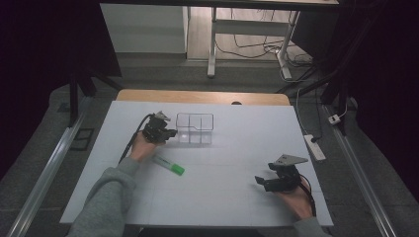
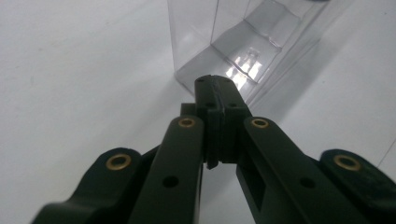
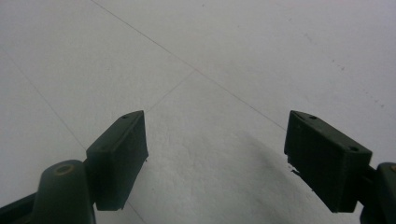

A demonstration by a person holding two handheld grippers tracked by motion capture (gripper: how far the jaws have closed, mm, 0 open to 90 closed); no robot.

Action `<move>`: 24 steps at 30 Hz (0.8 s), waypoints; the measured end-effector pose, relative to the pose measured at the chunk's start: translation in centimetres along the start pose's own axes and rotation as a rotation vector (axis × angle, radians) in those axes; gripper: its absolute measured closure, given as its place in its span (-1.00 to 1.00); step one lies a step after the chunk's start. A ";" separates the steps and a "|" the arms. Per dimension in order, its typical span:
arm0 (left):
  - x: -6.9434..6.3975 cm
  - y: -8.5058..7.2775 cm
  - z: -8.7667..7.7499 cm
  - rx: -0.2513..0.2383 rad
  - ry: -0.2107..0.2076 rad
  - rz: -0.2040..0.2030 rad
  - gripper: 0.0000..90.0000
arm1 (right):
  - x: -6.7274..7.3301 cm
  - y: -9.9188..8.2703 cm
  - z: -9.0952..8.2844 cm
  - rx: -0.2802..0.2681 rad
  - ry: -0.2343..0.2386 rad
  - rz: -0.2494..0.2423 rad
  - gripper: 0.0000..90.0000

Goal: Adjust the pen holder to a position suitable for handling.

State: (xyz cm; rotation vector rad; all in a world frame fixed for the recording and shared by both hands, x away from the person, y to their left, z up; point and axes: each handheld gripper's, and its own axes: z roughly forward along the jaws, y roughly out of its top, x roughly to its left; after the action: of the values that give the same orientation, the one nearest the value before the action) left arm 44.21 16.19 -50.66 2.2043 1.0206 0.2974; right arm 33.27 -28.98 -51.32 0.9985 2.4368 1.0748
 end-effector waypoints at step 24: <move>-1.3 2.7 1.7 0.000 -0.006 0.017 0.97 | 0.0 -0.1 0.0 0.004 0.001 0.001 -0.53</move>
State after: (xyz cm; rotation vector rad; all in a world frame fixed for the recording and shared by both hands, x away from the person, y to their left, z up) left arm 45.68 13.11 -50.00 2.2140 0.9990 0.2983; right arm 33.20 -29.04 -51.37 1.0011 2.4409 1.0712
